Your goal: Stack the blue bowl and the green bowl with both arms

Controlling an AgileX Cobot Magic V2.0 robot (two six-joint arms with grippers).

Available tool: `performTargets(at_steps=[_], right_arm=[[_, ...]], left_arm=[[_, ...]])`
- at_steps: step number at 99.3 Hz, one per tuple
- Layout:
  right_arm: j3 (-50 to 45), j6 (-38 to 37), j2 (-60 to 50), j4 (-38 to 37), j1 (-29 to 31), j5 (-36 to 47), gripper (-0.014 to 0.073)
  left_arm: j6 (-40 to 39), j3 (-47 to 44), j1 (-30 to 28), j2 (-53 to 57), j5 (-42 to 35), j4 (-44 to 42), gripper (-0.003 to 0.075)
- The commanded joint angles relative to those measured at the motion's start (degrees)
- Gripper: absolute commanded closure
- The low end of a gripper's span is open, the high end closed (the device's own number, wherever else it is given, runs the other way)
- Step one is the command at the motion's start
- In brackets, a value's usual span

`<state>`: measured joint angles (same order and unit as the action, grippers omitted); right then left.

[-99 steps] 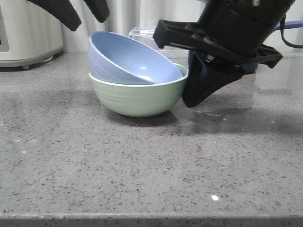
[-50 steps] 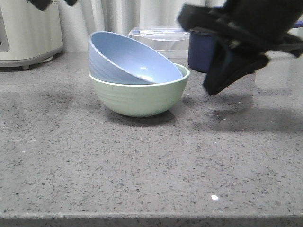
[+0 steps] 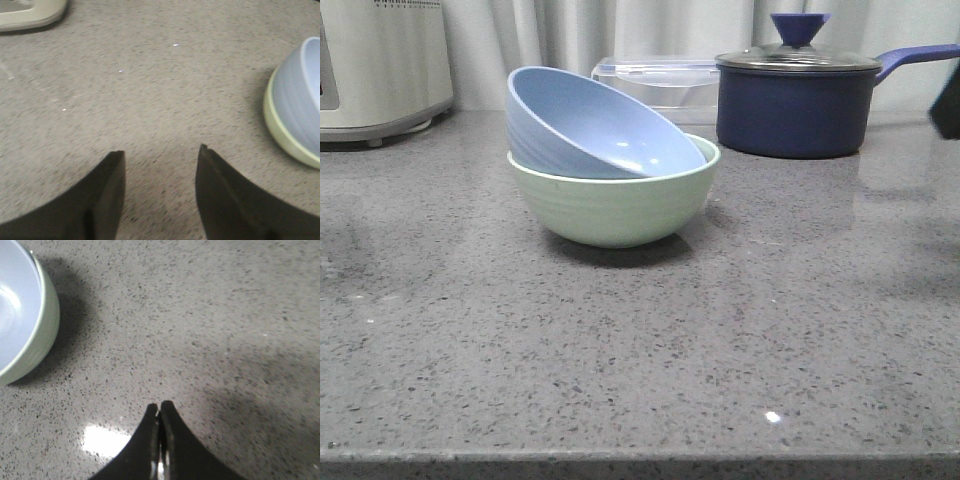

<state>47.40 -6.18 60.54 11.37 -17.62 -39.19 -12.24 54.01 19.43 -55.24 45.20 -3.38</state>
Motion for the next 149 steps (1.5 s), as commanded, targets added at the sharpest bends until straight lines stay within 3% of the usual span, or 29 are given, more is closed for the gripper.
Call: performTargets(at_steps=[1, 20, 48, 97, 149], right_arm=[[-0.1, 0.5, -4.4, -0.3, 1.2, 3.0, 0.0673], [-4.6, 0.5, -12.7, -2.2, 1.8, 5.5, 0.0673], [-12.6, 0.6, -24.0, -2.6, 1.8, 10.5, 0.0673], [-20.6, 1.3, -35.9, -2.7, 1.8, 12.1, 0.0673], [-20.6, 1.3, -35.9, -2.7, 1.8, 11.9, 0.0673]], left_arm=[[-0.6, -1.4, -2.0, 4.9, -4.5, -1.2, 0.0512], [-0.6, -8.2, -5.0, 14.2, -5.4, -2.3, 0.0741], [-0.6, -16.7, -5.4, 26.8, -10.7, -4.5, 0.0741], [-0.6, -27.5, -5.4, 43.3, -12.5, -6.1, 0.0741], [-0.6, -28.5, -5.4, 45.1, -13.2, -7.2, 0.0741]])
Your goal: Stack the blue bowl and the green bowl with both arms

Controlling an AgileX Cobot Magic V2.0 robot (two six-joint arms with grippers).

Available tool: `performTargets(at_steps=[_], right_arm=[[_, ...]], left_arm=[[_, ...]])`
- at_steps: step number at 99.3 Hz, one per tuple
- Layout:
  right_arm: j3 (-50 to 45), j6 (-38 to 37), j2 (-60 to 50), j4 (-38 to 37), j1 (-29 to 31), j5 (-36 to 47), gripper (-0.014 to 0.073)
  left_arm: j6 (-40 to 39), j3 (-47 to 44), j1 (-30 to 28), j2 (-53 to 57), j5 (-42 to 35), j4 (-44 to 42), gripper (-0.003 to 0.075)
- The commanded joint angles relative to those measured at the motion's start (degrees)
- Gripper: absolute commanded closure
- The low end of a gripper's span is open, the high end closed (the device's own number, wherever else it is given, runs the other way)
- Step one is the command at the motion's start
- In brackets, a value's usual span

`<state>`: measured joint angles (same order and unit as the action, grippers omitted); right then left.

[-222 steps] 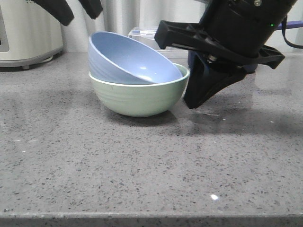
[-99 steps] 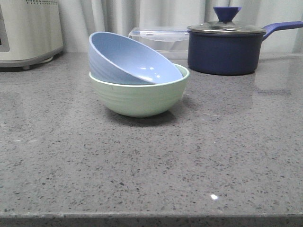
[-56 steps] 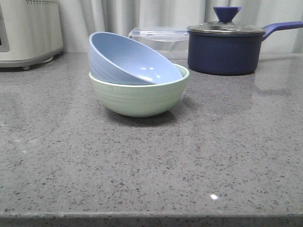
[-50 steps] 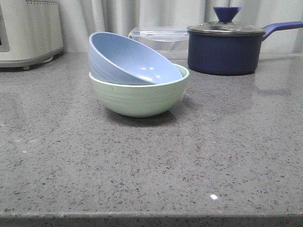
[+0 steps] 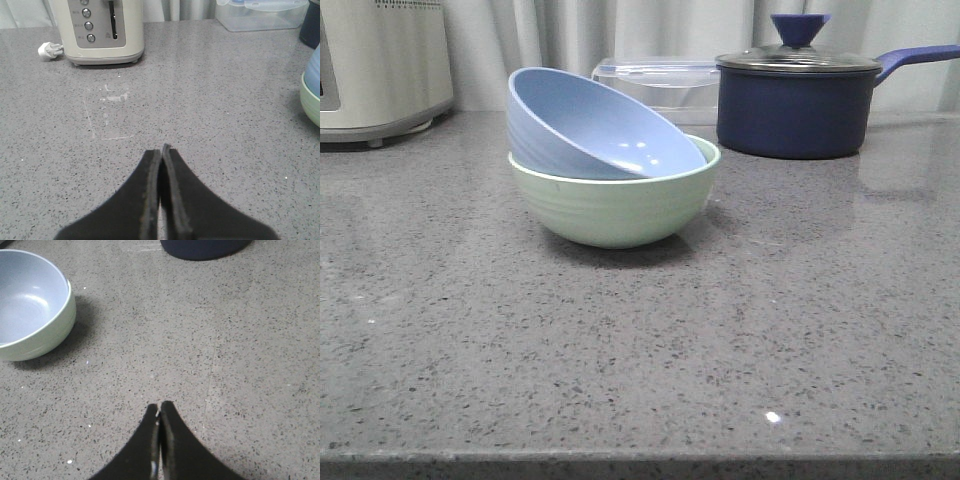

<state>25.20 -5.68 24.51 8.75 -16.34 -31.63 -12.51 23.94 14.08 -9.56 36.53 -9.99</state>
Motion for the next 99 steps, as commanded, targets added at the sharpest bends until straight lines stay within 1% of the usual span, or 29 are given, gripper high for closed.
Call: performTargets(at_steps=[1, 50, 69, 77, 86, 99], right_arm=[[1.6, 0.8, 0.1, -0.1, 0.5, 4.4, 0.0673], [1.6, 0.8, 0.1, -0.1, 0.5, 4.4, 0.0673], [1.6, 0.8, 0.1, -0.1, 0.5, 4.4, 0.0673], [1.6, 0.8, 0.1, -0.1, 0.5, 4.4, 0.0673], [1.6, 0.8, 0.1, -0.1, 0.5, 4.4, 0.0673], [1.6, 0.8, 0.1, -0.1, 0.5, 4.4, 0.0673]], left_arm=[[-0.4, 1.5, 0.0, -0.6, -4.5, -0.6, 0.0741], [-0.4, 1.3, 0.0, -0.6, -4.5, -0.6, 0.0741], [-0.4, -1.0, -0.2, -0.6, -4.6, -3.4, 0.0741], [-0.4, -2.9, -1.7, -0.4, -5.7, -2.7, 0.0741], [-0.4, -4.9, -3.5, 1.1, -7.4, 0.0, 0.0741], [-0.2, -8.3, -6.9, 3.6, -13.4, 0.4, 0.0741]])
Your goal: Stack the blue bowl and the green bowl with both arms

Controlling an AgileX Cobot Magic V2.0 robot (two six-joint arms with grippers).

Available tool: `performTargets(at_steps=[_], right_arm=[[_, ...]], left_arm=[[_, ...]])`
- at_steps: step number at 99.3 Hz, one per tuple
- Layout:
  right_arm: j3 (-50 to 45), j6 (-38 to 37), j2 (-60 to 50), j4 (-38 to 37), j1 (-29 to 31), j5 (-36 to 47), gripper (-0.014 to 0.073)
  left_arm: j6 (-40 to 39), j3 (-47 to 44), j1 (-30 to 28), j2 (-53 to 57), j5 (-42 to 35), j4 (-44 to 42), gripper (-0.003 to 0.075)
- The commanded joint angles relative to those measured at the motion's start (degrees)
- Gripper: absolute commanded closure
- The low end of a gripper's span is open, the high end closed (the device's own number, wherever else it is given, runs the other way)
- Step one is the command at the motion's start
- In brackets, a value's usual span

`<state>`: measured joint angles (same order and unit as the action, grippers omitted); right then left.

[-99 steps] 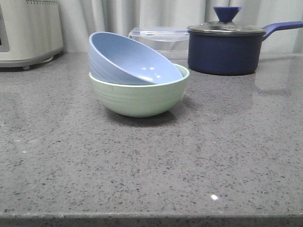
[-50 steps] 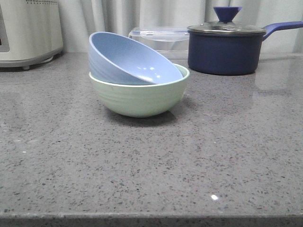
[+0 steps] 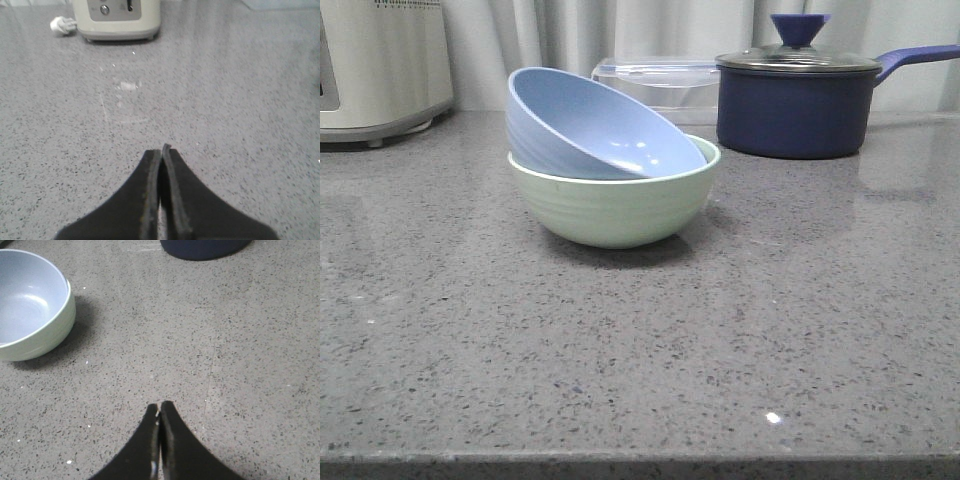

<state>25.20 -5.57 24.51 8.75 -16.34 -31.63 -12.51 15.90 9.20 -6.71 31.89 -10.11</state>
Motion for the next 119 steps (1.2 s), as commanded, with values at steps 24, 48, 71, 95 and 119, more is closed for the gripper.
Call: performTargets(at_steps=[24, 48, 71, 95, 119], right_arm=[[1.6, 0.7, 0.1, -0.1, 0.5, 4.4, 0.0673], [1.6, 0.7, 0.1, -0.1, 0.5, 4.3, 0.0673], [1.6, 0.7, 0.1, -0.1, 0.5, 4.2, 0.0673], [1.6, 0.7, 0.1, -0.1, 0.5, 4.1, 0.0673], [1.6, 0.7, 0.1, -0.1, 0.5, 4.1, 0.0673]], left_arm=[[5.5, -8.0, -8.8, 5.3, -20.9, 5.4, 0.0741], [9.5, -15.1, -11.7, 9.0, -26.7, 8.6, 0.0741], [10.6, -18.3, -11.7, 9.0, -28.5, 8.7, 0.0741], [10.6, -18.3, -11.7, 9.0, -28.5, 8.9, 0.0741], [10.6, -18.3, -11.7, 9.0, -28.5, 8.9, 0.0741]])
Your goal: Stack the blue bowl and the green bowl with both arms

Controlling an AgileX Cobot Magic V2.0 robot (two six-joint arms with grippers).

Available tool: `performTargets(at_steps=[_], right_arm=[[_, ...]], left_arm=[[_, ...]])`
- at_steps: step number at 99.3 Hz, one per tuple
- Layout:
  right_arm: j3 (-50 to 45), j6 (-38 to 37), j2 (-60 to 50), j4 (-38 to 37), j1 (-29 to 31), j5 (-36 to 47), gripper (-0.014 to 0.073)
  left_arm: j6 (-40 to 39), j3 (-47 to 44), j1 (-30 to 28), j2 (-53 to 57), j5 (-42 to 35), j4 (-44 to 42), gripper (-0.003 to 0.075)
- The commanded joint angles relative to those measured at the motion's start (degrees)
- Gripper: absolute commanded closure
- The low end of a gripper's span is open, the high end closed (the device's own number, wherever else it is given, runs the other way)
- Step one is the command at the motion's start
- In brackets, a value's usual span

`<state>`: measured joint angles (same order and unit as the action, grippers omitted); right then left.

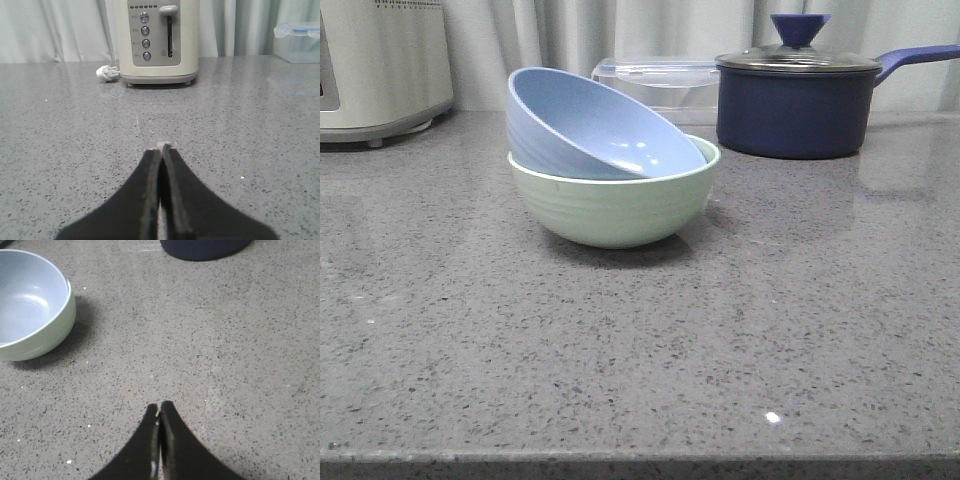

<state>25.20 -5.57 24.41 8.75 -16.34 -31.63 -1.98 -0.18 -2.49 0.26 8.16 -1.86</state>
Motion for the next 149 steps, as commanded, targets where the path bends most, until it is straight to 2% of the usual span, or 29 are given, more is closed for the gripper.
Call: performTargets(at_steps=[1, 78, 97, 123, 149], right_arm=[[1.6, 0.7, 0.2, -0.1, 0.5, 4.1, 0.0673], [1.3, 0.7, 0.2, -0.2, 1.8, 4.8, 0.0673], [-3.8, 0.7, 0.1, -0.5, 6.3, 14.8, 0.0673], [-13.5, 0.7, -5.4, -4.7, 8.5, 31.3, 0.0673], [-20.5, 0.6, -10.9, -10.4, 9.6, 37.4, 0.0673]], left_arm=[[0.0, -2.2, 0.0, 2.0, -4.8, 0.6, 0.0741], [0.0, -2.2, 0.0, 2.0, -4.8, 0.6, 0.0741], [0.0, -2.2, 0.0, 2.0, -4.8, 0.6, 0.0741], [0.0, -2.2, 0.0, 2.0, -4.8, 0.6, 0.0741], [0.0, -2.2, 0.0, 2.0, -4.8, 0.6, 0.0741]])
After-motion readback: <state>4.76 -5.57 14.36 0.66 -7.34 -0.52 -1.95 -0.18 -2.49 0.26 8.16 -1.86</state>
